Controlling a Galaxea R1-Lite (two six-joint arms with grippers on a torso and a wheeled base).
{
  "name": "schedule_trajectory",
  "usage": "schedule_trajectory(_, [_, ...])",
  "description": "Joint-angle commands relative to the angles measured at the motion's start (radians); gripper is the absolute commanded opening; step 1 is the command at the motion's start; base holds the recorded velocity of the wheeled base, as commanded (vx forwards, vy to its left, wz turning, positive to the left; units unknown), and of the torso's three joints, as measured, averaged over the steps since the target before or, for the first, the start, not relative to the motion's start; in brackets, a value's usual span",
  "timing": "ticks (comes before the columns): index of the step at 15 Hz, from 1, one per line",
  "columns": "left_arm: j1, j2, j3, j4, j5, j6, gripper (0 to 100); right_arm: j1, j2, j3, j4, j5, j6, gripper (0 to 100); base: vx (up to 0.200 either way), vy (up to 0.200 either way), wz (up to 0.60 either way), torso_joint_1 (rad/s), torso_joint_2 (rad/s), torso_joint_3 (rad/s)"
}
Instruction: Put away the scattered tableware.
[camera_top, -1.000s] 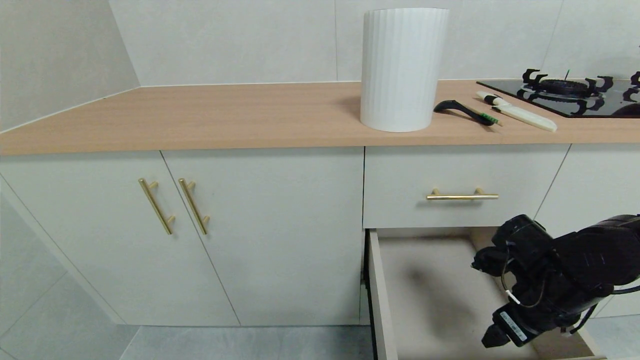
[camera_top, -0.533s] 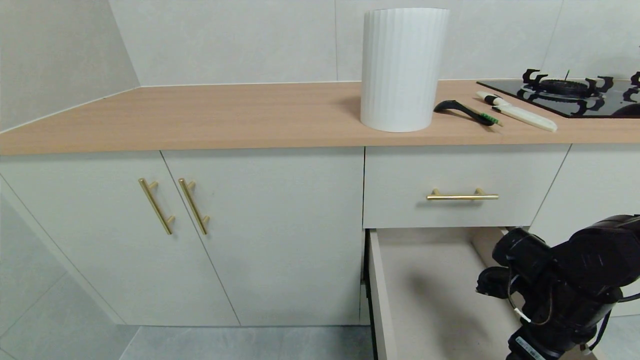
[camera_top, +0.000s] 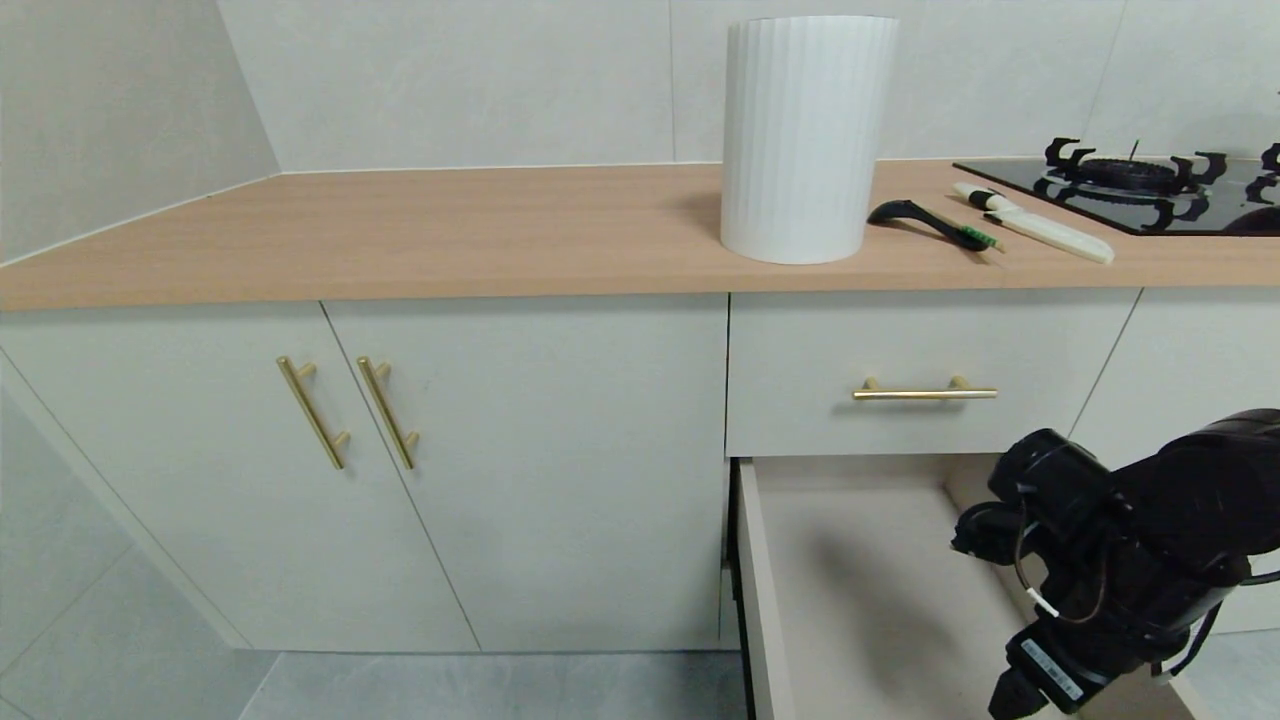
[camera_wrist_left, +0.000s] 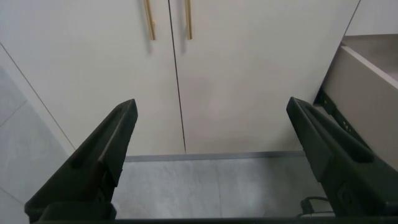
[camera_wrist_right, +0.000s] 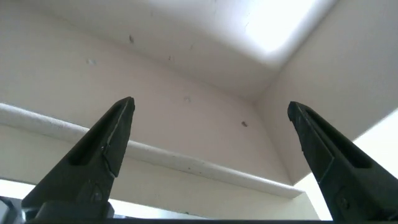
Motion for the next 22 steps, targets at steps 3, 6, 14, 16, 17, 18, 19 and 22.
schedule_trajectory(3, [0.001,0.001,0.0,0.0,0.0,0.0,100,-0.013,-0.119,-0.048,-0.024,0.004,0.063,100,0.0,0.0,0.0,0.0,0.0,0.0])
schedule_trajectory(6, [-0.001,0.001,0.0,0.0,0.0,0.0,100,-0.017,-0.231,0.003,-0.227,0.001,0.078,100,0.0,0.0,0.0,0.0,0.0,0.0])
schedule_trajectory(14, [0.001,0.001,0.0,0.0,0.0,0.0,100,-0.02,-0.4,0.037,-0.397,0.001,0.079,100,0.0,0.0,0.0,0.0,0.0,0.0])
schedule_trajectory(16, [0.001,0.001,0.0,0.0,0.0,0.0,100,-0.02,-0.414,0.075,-0.478,0.001,0.078,100,0.0,0.0,0.0,0.013,-0.06,-0.038])
schedule_trajectory(17, [0.001,0.001,0.0,0.0,0.0,0.0,100,-0.02,-0.42,0.098,-0.521,0.001,0.072,100,0.0,0.0,0.0,0.041,-0.28,-0.222])
schedule_trajectory(18, [0.001,0.001,0.0,0.0,0.0,0.0,100,-0.02,-0.422,0.109,-0.544,-0.001,0.07,100,0.0,0.0,0.0,0.09,-0.33,-0.246])
schedule_trajectory(19, [0.001,0.001,0.0,0.0,0.0,0.0,100,-0.02,-0.422,0.115,-0.558,-0.001,0.07,100,0.0,0.0,0.0,0.105,-0.12,-0.286])
schedule_trajectory(22, [0.001,0.001,0.0,0.0,0.0,0.0,100,-0.02,-0.423,0.115,-0.558,-0.001,0.07,100,0.0,0.0,0.0,0.132,-0.5,-0.308])
